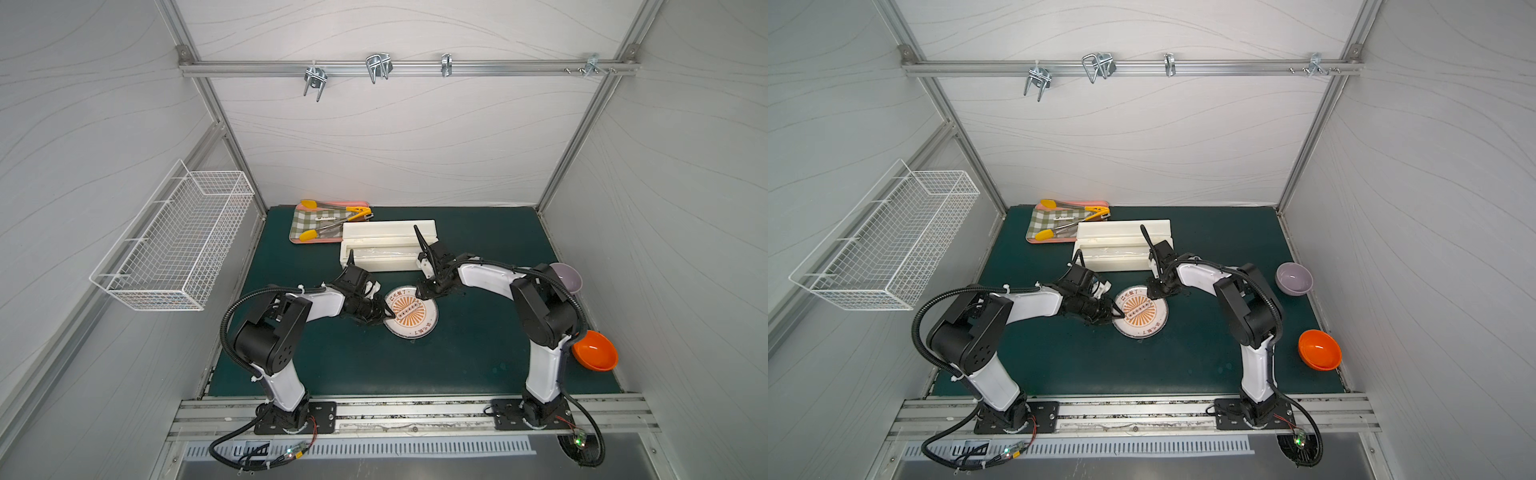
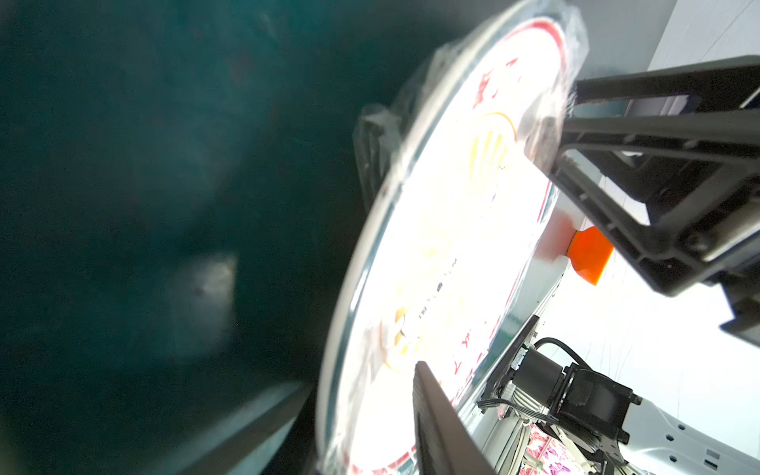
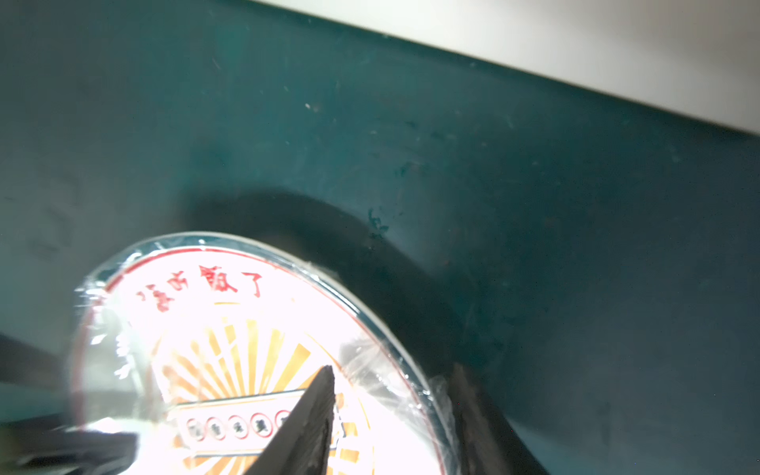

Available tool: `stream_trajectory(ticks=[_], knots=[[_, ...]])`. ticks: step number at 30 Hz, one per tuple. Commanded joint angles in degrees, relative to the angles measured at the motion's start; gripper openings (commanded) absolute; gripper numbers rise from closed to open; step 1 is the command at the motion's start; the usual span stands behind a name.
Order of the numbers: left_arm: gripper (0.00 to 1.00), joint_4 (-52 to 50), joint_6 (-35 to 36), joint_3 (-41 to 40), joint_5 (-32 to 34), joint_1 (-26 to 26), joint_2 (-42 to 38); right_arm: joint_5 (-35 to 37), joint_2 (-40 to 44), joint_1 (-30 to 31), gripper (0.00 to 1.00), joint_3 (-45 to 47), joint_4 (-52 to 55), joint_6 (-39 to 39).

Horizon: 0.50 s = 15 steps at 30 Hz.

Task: Wrap the plate with plastic wrap
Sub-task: Cover the plate with plastic wrap.

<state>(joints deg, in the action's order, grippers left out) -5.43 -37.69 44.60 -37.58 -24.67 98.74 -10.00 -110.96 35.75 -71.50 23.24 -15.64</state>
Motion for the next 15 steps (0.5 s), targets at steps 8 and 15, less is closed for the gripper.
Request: stream_trajectory(ticks=[8,15], knots=[[0.68,-10.35,2.64,1.68,5.44,2.56,-2.64,-6.54,5.66,-5.25,0.62,1.85,3.33,-2.8],[0.71,-17.15,6.48,4.13,7.49,5.07,-7.75,-2.03,13.41,-5.68,0.64,6.17,11.05,-4.79]])
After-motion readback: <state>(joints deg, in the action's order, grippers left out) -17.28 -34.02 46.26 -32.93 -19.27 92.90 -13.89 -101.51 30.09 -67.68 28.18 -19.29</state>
